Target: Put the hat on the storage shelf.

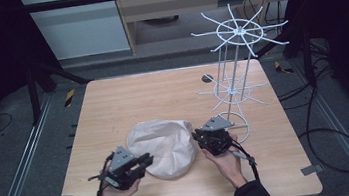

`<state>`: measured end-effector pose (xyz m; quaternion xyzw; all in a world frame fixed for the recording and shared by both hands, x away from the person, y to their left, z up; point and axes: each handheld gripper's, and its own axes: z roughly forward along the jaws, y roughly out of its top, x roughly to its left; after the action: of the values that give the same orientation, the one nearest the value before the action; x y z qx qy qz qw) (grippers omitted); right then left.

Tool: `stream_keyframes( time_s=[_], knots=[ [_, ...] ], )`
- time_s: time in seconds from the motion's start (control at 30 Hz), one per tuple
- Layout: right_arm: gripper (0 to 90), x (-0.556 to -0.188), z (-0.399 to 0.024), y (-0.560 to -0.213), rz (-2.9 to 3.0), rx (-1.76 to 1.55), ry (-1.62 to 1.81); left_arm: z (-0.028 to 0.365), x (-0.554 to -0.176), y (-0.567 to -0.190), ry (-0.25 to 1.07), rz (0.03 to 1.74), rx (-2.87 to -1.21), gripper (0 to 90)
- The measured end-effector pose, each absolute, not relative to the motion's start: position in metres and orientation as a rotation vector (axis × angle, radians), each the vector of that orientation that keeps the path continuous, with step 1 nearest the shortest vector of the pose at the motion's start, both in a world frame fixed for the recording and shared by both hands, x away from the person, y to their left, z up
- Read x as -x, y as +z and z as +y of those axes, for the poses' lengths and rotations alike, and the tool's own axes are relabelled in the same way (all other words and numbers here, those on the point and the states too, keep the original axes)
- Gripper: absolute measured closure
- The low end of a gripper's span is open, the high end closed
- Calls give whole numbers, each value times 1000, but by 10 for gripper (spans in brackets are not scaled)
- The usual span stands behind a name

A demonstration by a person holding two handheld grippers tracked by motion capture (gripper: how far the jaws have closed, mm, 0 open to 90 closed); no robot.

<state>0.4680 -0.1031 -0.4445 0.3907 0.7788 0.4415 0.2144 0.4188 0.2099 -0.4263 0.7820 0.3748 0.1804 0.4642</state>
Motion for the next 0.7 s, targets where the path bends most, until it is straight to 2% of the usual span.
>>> stream_keyframes(
  time_s=[0.2,0.27,0.47,0.7],
  knots=[
    [663,-452,-109,-437,2161,-1077,1267,247,-450,-421,552,1023,-1897,630],
    [628,-447,-109,-438,2172,-1072,1268,253,-462,-423,538,1057,-1895,590],
    [524,-435,-104,-441,2204,-1068,1284,253,-490,-433,588,1068,-1946,490],
    [390,-424,-99,-446,2220,-1066,1281,250,-508,-451,567,1095,-2026,419]
  ],
)
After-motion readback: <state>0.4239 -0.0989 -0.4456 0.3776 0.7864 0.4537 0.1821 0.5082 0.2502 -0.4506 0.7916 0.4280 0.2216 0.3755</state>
